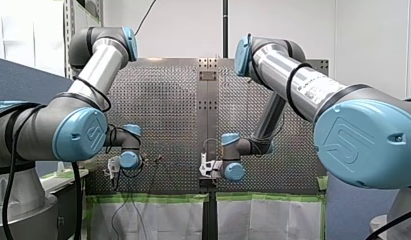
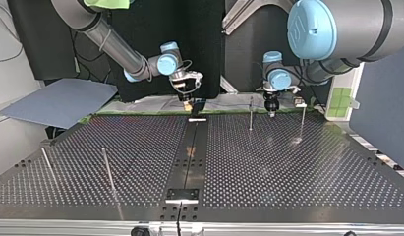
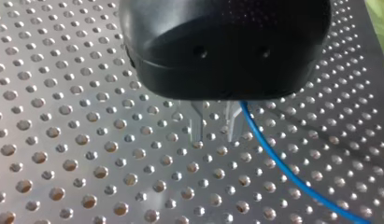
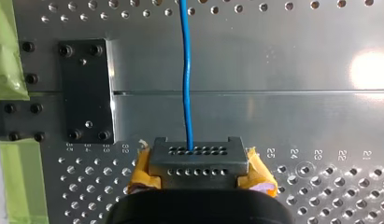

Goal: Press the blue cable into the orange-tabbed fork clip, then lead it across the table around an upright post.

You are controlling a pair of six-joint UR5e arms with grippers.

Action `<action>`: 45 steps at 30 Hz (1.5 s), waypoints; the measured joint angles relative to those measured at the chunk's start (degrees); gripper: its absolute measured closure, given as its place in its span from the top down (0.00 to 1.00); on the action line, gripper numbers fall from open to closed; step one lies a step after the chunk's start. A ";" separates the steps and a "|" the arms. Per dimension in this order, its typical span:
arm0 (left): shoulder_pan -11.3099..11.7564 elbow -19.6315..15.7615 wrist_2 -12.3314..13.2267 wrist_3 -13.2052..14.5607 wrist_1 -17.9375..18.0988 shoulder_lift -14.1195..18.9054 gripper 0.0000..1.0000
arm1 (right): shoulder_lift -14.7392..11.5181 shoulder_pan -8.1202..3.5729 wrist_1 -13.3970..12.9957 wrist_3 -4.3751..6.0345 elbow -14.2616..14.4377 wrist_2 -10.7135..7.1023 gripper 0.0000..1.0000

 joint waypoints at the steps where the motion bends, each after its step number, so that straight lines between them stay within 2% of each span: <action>1: -0.03 -0.01 0.17 0.44 -0.40 0.01 0.27 | 0.00 0.01 0.17 -0.09 -0.20 0.00 0.00; 3: 0.03 -0.01 0.62 1.09 -0.85 0.01 0.27 | 0.00 0.01 0.77 -0.40 -0.77 0.01 0.00; 4: 0.07 0.00 0.98 1.48 -1.12 0.02 0.30 | 0.00 0.03 1.12 -0.58 -1.04 0.03 0.00; 5: 0.08 -0.01 1.28 1.70 -1.29 0.02 0.39 | 0.00 0.11 1.64 -0.89 -1.33 0.07 0.00; 6: 0.10 -0.01 1.53 1.85 -1.41 0.02 0.39 | 0.00 0.19 2.08 -1.12 -1.52 0.08 0.00; 8: 0.27 0.00 1.91 1.97 -1.67 0.02 0.62 | 0.00 0.33 3.01 -1.54 -1.82 0.12 0.00; 9: 0.38 0.00 2.02 1.97 -1.81 0.02 0.62 | 0.00 0.36 3.29 -1.65 -1.90 0.13 0.00; 10: 0.52 -0.01 2.10 1.95 -2.08 0.02 0.80 | -0.01 0.39 3.50 -1.76 -1.98 0.14 0.00; 11: 0.62 -0.01 2.12 1.91 -2.29 0.02 0.90 | -0.01 0.42 3.67 -1.89 -2.04 0.13 0.00; 12: 0.70 -0.02 2.12 1.86 -2.47 0.03 0.90 | -0.01 0.41 3.72 -1.99 -2.08 0.12 0.00; 13: 0.77 -0.02 2.13 1.75 -2.67 0.03 0.99 | -0.01 0.36 3.75 -2.07 -2.11 0.10 0.00; 18: 1.01 -0.12 2.55 0.14 -4.46 0.03 0.99 | -0.02 -0.33 4.11 -2.51 -2.29 0.02 0.00; 27: 0.89 -0.62 6.70 -0.91 -8.48 0.10 0.99 | -0.01 -0.69 5.17 -3.37 -2.85 0.02 0.00; 32: 0.94 -2.53 9.22 -0.62 -7.68 0.50 0.99 | 0.00 -0.69 5.46 -3.64 -2.91 0.03 0.00; 36: 1.14 -4.61 9.70 -0.21 -6.38 1.67 0.99 | 0.04 -0.70 5.59 -3.66 -2.94 0.03 0.00; 40: 2.06 -7.02 10.20 -1.54 -4.79 3.85 0.99 | 0.02 -0.71 5.74 -3.54 -2.94 0.02 0.00; 45: 2.04 -9.75 11.62 -2.48 -5.40 6.56 0.99 | 0.01 -0.76 6.13 -3.45 -2.94 0.08 0.00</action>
